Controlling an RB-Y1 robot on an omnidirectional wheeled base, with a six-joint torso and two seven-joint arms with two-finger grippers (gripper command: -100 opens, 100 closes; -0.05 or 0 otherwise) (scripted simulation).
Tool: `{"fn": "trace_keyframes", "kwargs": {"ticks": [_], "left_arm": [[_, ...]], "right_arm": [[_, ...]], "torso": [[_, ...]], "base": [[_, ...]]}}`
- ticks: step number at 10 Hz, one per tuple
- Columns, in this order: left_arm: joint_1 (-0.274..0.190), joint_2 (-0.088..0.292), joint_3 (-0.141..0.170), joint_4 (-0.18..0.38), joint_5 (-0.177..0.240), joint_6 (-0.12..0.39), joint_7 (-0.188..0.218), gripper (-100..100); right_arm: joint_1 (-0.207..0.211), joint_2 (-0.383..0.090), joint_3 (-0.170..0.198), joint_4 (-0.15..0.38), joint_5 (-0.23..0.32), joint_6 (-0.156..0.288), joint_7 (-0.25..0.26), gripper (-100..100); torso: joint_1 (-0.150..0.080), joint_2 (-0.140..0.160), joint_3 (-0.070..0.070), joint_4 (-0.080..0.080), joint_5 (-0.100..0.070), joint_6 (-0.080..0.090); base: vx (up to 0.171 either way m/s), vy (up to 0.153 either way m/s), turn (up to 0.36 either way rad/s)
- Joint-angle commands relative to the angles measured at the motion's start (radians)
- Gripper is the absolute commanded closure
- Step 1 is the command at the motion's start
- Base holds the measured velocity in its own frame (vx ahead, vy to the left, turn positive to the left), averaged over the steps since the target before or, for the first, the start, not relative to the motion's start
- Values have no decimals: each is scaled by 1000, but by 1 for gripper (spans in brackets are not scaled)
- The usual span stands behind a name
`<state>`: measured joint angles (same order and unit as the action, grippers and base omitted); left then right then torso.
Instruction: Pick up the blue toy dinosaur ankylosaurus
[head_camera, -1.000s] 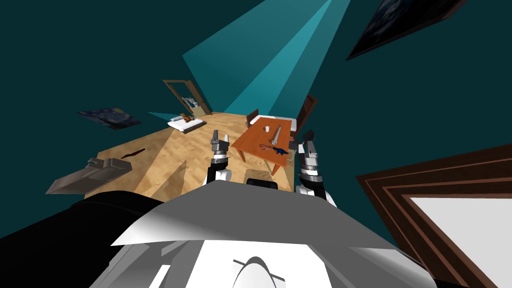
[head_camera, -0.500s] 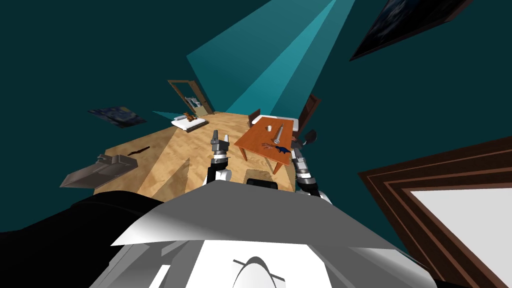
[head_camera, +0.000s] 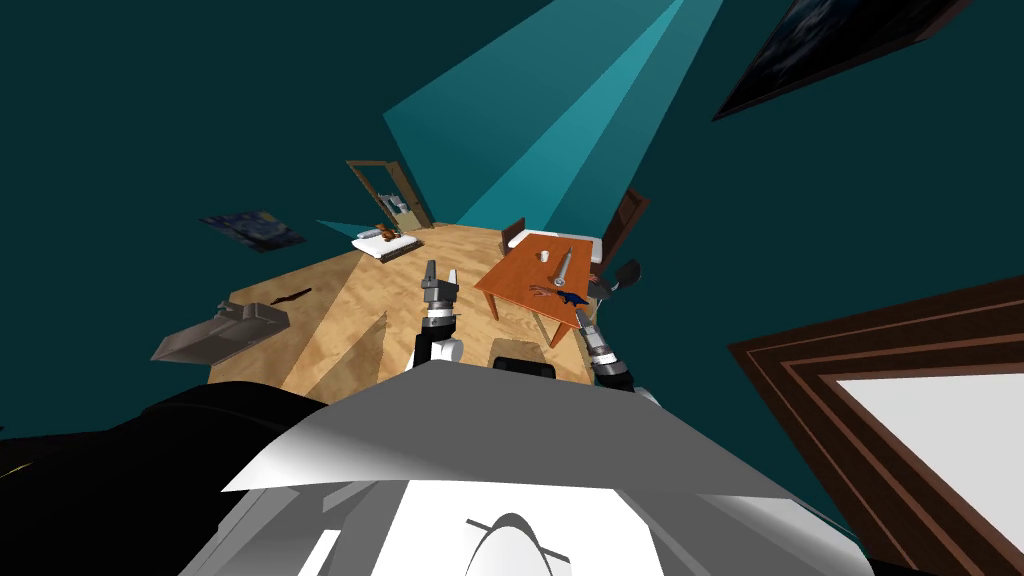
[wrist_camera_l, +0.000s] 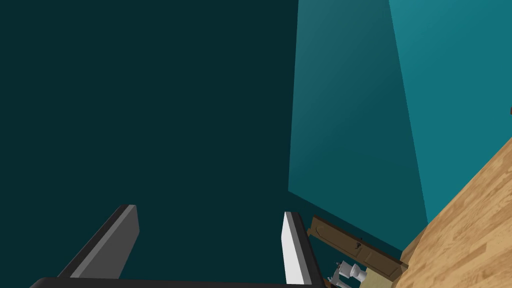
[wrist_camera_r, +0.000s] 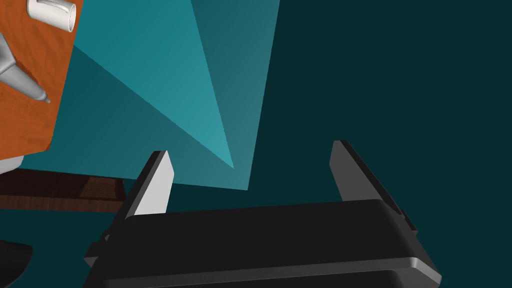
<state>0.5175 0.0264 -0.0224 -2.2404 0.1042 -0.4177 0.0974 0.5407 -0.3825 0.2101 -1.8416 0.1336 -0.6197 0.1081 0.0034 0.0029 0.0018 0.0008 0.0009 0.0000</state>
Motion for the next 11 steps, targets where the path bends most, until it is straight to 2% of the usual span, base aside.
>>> {"fn": "trace_keyframes", "kwargs": {"ticks": [1, 2, 3, 5, 6, 7, 8, 9, 10, 11], "left_arm": [[0, 0, 0, 0, 0, 0, 0, 0], [0, 0, 0, 0, 0, 0, 0, 0], [0, 0, 0, 0, 0, 0, 0, 0], [0, 0, 0, 0, 0, 0, 0, 0], [0, 0, 0, 0, 0, 0, 0, 0], [0, 0, 0, 0, 0, 0, 0, 0], [0, 0, 0, 0, 0, 0, 0, 0], [0, 0, 0, 0, 0, 0, 0, 0], [0, 0, 0, 0, 0, 0, 0, 0], [0, 0, 0, 0, 0, 0, 0, 0]], "right_arm": [[-8, -50, 29, 50, 29, 8, 15, -100], [-8, -53, 29, 64, 29, 8, 15, -100], [-15, -102, 53, 97, 53, 4, 27, -100], [-15, -102, 53, 126, 53, 4, 27, -100], [-24, -151, 77, 167, 79, 1, 38, -100], [-24, -151, 77, 192, 79, 1, 38, -100], [-34, -193, 102, 235, 105, -4, 51, -100], [-34, -200, 102, 260, 105, -4, 51, -100], [-46, -234, 129, 305, 133, -9, 63, -100], [-46, -249, 129, 329, 133, -9, 63, -100]], "torso": [[0, 0, 0, 0, 0, 0], [1, 0, 0, 0, 0, 0], [0, 0, 0, 0, 0, 0], [-1, -1, 0, 0, 0, 0], [-2, -2, -1, 0, 0, 0], [-2, -2, -1, 0, 0, 0], [-2, -2, -1, 0, 0, 0], [-1, -2, -1, 0, 0, 0], [-2, -2, -1, 0, 0, 0], [-2, -2, -1, 0, 0, 0]], "base": [[-40, 71, 111], [-38, 54, 44], [-46, 61, 111], [-20, 38, 23], [-14, 38, 129], [-12, 37, 81], [-14, 47, 123], [-12, 36, 95], [-12, 41, 188], [-7, 32, 79]]}}
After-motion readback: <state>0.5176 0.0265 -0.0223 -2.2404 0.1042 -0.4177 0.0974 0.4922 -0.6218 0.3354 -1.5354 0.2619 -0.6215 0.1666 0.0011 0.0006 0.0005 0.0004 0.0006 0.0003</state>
